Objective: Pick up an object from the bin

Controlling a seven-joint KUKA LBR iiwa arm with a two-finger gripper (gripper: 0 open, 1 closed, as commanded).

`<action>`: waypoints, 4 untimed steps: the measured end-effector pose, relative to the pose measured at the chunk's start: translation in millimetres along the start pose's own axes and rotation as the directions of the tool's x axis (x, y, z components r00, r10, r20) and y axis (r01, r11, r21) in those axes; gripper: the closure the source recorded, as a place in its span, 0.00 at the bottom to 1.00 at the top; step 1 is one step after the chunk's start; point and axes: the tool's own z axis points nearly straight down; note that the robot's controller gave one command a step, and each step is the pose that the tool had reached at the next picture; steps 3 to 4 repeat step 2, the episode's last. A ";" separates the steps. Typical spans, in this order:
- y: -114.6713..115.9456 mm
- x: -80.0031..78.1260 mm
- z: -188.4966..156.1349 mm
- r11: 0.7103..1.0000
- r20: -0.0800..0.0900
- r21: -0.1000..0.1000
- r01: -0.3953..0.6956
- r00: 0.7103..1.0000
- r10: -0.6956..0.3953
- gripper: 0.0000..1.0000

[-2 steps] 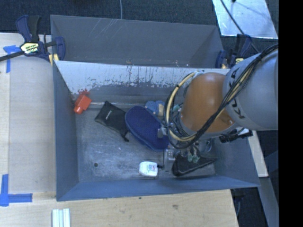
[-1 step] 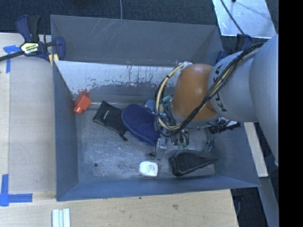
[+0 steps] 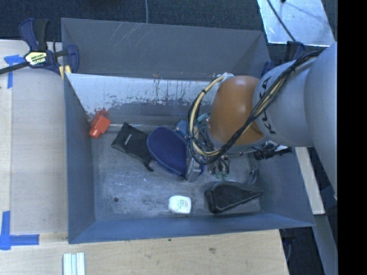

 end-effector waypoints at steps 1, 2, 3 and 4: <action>4.7 5.1 -104.1 1.000 0.000 -0.001 0.022 1.000 -0.022 1.00; -17.6 -3.4 -286.9 1.000 0.001 0.000 0.017 1.000 -0.017 1.00; -17.6 -3.4 -286.9 1.000 0.001 0.000 0.017 1.000 -0.017 1.00; -17.6 -3.4 -286.9 1.000 0.001 0.000 0.017 1.000 -0.017 1.00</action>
Offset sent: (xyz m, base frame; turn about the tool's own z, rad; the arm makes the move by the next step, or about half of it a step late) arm -0.0079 0.0059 0.0992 -0.0226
